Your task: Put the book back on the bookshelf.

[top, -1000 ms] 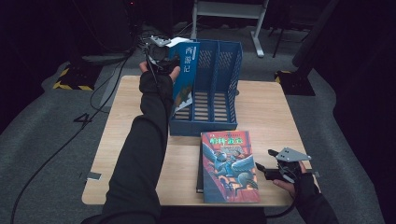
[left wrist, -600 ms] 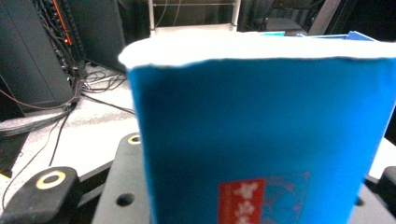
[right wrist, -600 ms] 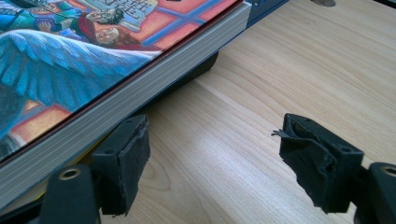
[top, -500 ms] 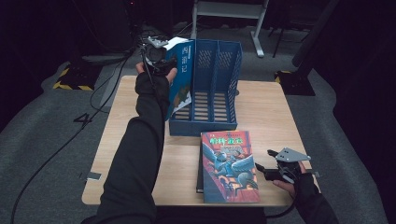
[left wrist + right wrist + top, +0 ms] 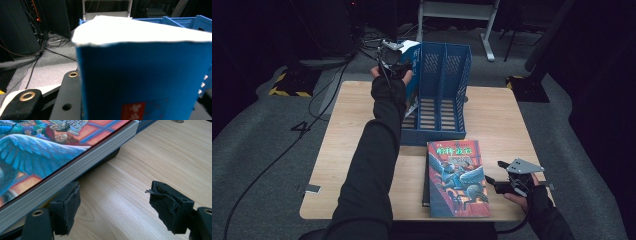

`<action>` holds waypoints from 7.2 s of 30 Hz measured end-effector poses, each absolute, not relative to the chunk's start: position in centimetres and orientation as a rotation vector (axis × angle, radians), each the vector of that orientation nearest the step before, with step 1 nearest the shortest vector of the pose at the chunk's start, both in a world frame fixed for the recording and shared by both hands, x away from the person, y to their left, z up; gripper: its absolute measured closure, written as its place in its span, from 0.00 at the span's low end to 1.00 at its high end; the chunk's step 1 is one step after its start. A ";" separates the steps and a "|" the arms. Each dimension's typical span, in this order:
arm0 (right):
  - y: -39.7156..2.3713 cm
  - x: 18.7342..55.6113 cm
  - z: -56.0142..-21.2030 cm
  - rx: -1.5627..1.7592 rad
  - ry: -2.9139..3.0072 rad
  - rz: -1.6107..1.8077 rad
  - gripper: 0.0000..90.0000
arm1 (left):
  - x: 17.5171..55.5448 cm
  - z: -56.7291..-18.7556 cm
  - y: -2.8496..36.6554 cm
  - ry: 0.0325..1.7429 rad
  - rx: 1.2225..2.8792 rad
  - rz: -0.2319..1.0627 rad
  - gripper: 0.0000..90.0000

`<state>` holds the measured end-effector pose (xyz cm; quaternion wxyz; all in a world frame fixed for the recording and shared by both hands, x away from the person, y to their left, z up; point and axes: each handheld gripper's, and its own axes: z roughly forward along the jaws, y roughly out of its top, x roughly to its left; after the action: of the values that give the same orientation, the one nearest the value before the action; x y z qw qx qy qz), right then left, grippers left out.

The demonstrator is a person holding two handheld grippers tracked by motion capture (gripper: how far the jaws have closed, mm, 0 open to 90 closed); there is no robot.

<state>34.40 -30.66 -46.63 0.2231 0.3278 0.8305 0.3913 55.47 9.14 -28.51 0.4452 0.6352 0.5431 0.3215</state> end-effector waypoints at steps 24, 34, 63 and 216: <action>-30.6 34.3 -46.6 0.891 2.300 1.083 0.28 | 55.4 -32.4 9.2 1.327 1.591 0.753 0.67; -30.6 34.2 -46.5 0.884 2.298 1.076 0.28 | 53.9 -32.5 9.3 1.300 1.658 0.765 0.66; -30.3 34.1 -46.6 0.877 2.298 1.065 0.28 | 49.8 -34.2 10.0 1.219 1.726 0.808 0.57; -30.0 34.1 -46.5 0.890 2.333 1.054 0.30 | 40.0 -44.3 14.2 0.772 2.195 0.514 0.34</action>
<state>34.11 -30.03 -46.47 0.2139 0.3208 0.8408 0.3800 39.98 14.24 -44.26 0.3702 0.8557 0.3009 0.2003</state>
